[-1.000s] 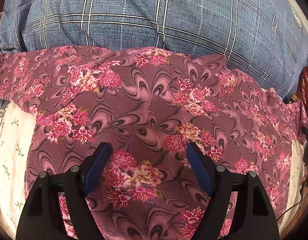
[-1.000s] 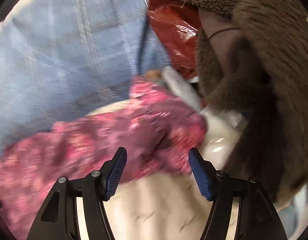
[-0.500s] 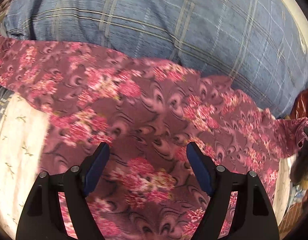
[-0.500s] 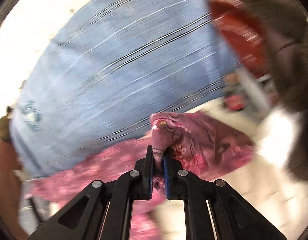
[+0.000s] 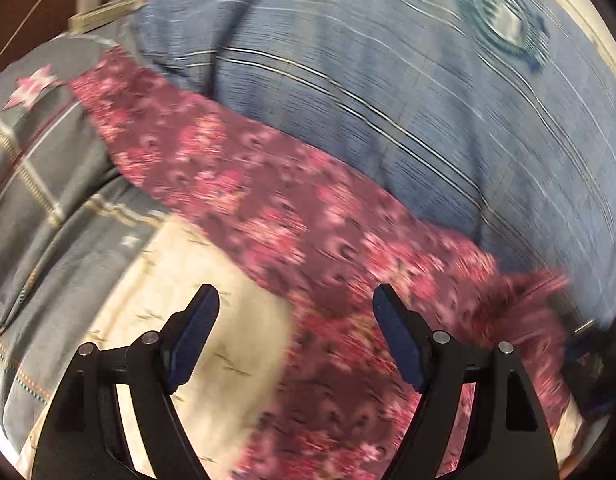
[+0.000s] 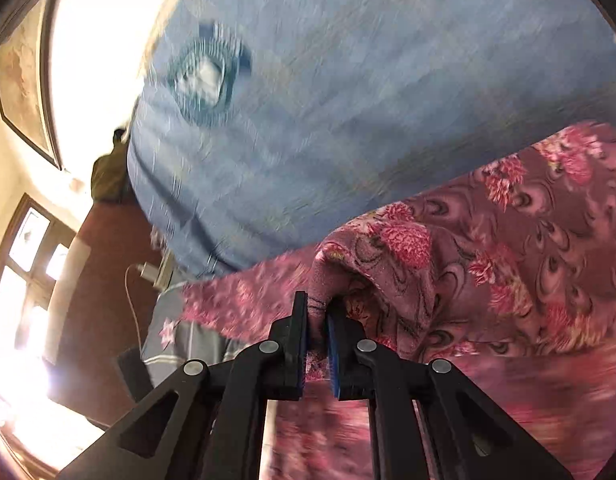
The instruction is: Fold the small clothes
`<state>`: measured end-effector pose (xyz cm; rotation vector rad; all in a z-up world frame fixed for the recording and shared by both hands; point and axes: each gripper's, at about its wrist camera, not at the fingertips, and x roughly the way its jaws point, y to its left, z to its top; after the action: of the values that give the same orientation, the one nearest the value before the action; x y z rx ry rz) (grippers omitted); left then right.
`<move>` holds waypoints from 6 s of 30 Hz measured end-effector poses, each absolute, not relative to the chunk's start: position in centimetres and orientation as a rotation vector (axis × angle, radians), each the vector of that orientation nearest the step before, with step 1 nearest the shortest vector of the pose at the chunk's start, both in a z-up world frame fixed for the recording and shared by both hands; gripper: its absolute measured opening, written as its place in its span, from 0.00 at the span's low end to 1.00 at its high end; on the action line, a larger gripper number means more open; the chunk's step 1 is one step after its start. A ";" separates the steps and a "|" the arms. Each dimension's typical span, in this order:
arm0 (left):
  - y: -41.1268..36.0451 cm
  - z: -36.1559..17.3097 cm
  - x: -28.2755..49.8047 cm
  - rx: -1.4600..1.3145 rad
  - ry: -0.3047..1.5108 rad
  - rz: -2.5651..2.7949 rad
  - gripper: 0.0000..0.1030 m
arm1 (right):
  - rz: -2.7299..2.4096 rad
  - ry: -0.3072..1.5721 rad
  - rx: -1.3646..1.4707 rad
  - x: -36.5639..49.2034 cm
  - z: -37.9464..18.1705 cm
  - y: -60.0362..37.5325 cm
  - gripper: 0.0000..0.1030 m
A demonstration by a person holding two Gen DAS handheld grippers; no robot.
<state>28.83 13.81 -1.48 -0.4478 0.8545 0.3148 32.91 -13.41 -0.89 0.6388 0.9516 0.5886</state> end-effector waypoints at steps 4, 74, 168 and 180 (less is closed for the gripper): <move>15.5 -2.0 28.9 -0.522 0.862 0.304 0.77 | 0.530 1.101 0.506 32.8 -4.7 -10.2 0.17; 27.5 0.2 34.0 -0.601 0.995 0.269 0.63 | 0.252 0.774 0.506 30.0 -6.6 -31.1 0.40; 19.9 -2.9 29.5 -1.030 0.880 -0.134 0.82 | 0.538 0.790 -0.105 31.2 -2.3 -9.6 0.11; 17.2 -5.5 31.5 -1.028 0.988 -0.148 0.82 | 0.323 0.836 0.884 33.4 -7.2 -33.4 0.52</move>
<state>31.54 17.19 -5.49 -1.0282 0.9877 -0.1482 33.37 -33.36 -7.22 0.8836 0.8363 0.3226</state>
